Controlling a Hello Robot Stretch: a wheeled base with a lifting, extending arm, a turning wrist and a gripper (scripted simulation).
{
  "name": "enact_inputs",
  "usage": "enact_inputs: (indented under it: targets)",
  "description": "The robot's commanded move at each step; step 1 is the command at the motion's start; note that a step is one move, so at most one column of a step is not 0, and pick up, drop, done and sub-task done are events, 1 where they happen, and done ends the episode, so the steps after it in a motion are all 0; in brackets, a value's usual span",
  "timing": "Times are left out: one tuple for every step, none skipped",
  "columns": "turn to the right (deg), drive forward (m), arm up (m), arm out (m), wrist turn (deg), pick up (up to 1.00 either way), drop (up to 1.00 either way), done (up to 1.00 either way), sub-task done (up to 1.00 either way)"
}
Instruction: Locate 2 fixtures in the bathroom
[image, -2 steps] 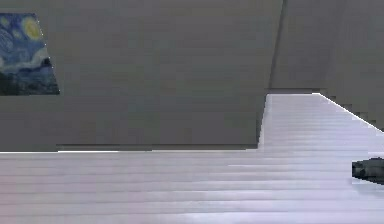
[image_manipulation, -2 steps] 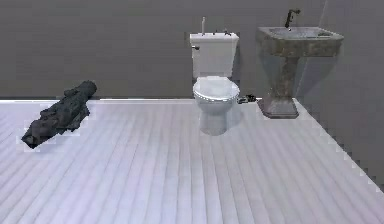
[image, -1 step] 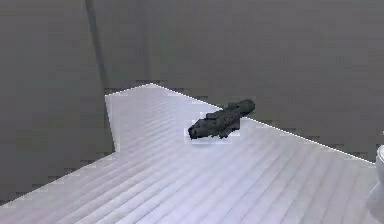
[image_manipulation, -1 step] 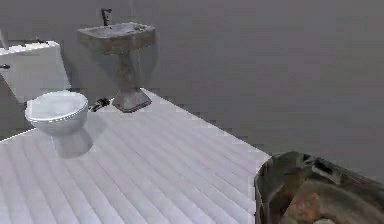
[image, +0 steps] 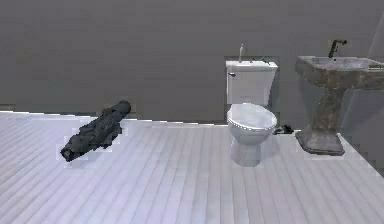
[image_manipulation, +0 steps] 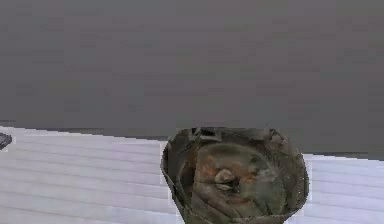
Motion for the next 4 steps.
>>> enact_inputs:
  targets:
    - [0.0, 0.1, 0.0, 0.0, 0.0, 0.0, 0.0, 0.0, 0.0]
    - [21.0, 0.0, 0.0, 0.0, 0.0, 0.0, 0.0, 0.0, 0.0]
    - [0.0, 0.8, 0.0, 0.0, 0.0, 0.0, 0.0, 0.0, 0.0]
    - [0.0, 0.0, 0.0, 0.0, 0.0, 0.0, 0.0, 0.0, 1.0]
